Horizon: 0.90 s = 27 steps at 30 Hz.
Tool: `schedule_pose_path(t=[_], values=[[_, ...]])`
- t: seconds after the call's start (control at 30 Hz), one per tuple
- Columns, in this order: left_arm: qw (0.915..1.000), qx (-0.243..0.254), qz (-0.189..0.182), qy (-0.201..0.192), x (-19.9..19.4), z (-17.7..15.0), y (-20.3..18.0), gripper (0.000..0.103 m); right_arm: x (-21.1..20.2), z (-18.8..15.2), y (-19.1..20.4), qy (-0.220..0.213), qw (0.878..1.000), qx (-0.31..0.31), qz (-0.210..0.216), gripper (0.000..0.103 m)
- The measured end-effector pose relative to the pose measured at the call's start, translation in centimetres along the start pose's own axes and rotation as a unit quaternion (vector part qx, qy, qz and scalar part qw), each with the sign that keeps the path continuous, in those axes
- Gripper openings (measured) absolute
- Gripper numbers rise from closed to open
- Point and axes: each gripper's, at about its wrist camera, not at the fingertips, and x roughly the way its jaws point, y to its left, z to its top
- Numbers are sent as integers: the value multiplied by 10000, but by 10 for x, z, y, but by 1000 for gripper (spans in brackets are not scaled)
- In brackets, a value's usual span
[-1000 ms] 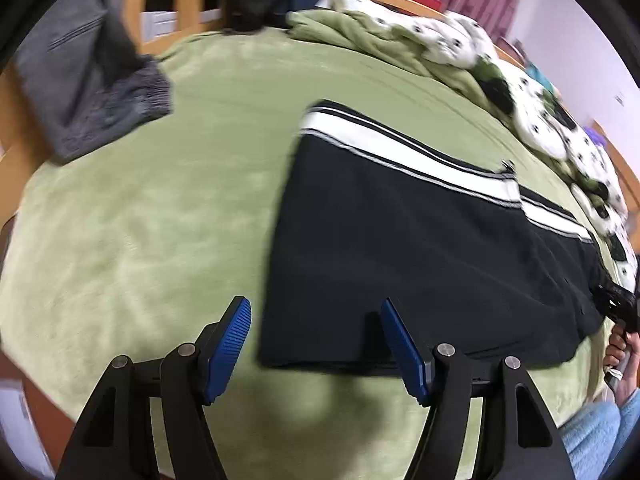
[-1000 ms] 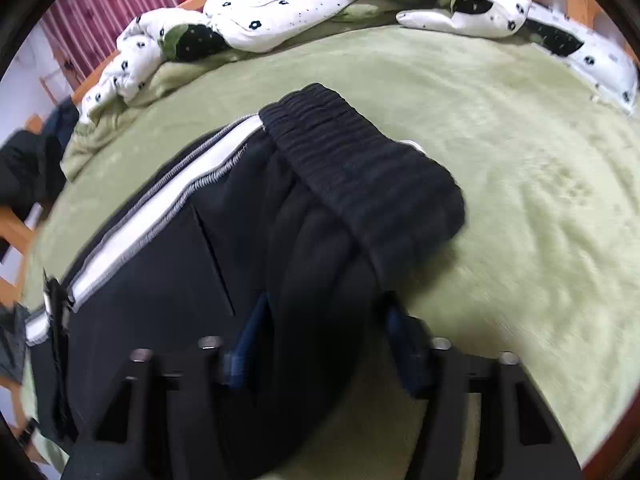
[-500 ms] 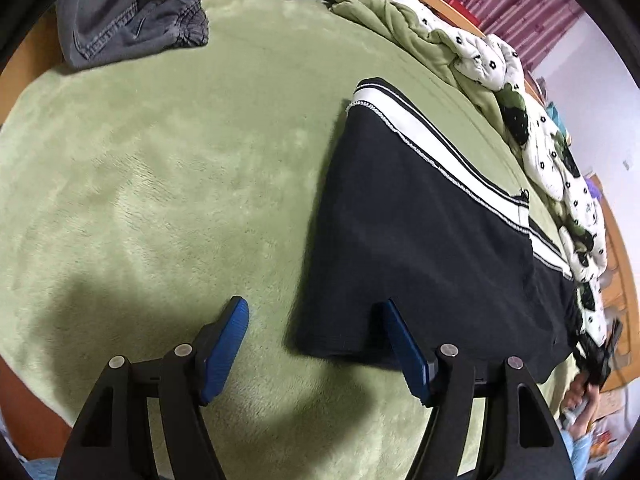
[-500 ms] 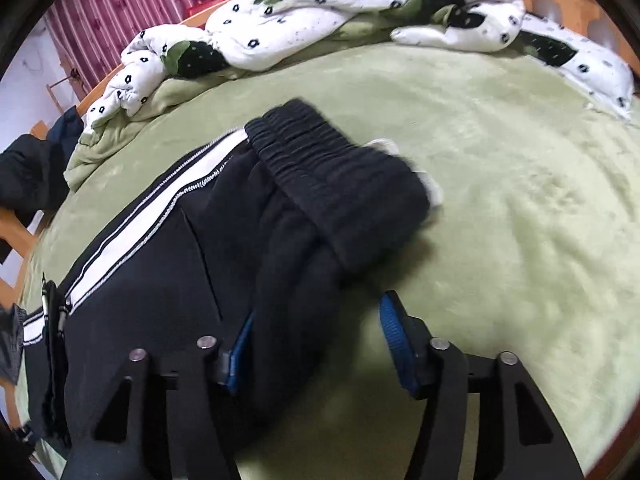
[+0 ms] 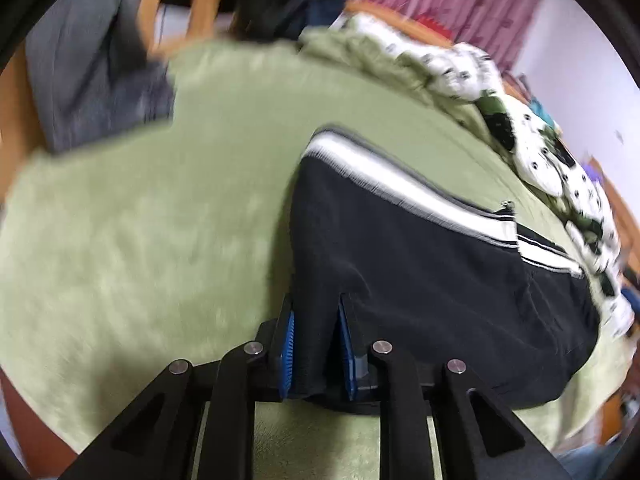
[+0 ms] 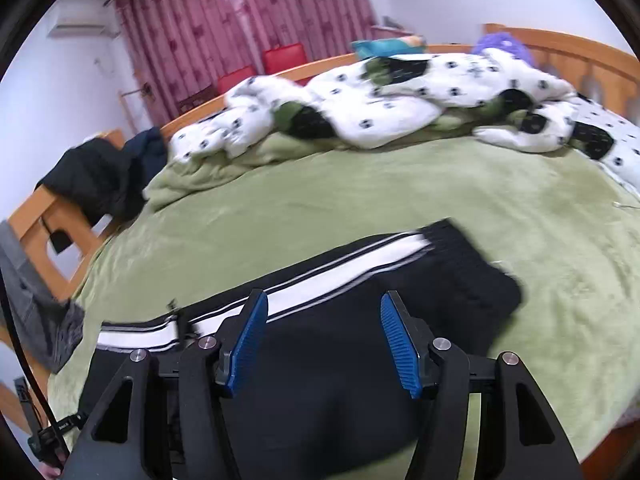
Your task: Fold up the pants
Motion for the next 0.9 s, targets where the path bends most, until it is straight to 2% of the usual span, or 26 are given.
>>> schedule_pose_path(t=[0.1,0.17,0.2,0.3,0.4,0.5,0.63,0.77,0.9], values=[[9982,415,10,-429,-23,0,-22,18,23,-28,5,183,9997,59,158,58],[9959,690,-32,-591,-33,1,-37,18,37,-45,2,491,9985,185,164,58],[9940,857,-38,-677,-39,3,-49,18,43,-50,0,706,9969,295,192,54],[9891,1196,-366,-777,-54,8,-82,17,44,-49,-5,799,9950,354,484,52],[9850,1368,-828,-649,-56,20,-128,17,30,-48,-12,534,9979,231,300,52],[9789,1585,-1109,-655,-53,27,-175,17,15,-44,-24,344,9990,187,195,52],[9695,1750,-1663,-411,-42,24,-236,17,0,-37,-49,170,9995,255,55,52],[9635,1902,-1867,-262,-19,2,-284,17,-8,-37,-79,85,9987,497,-71,53],[9618,1778,-2063,264,21,-29,-309,17,-4,-39,-99,216,9961,859,-55,53]])
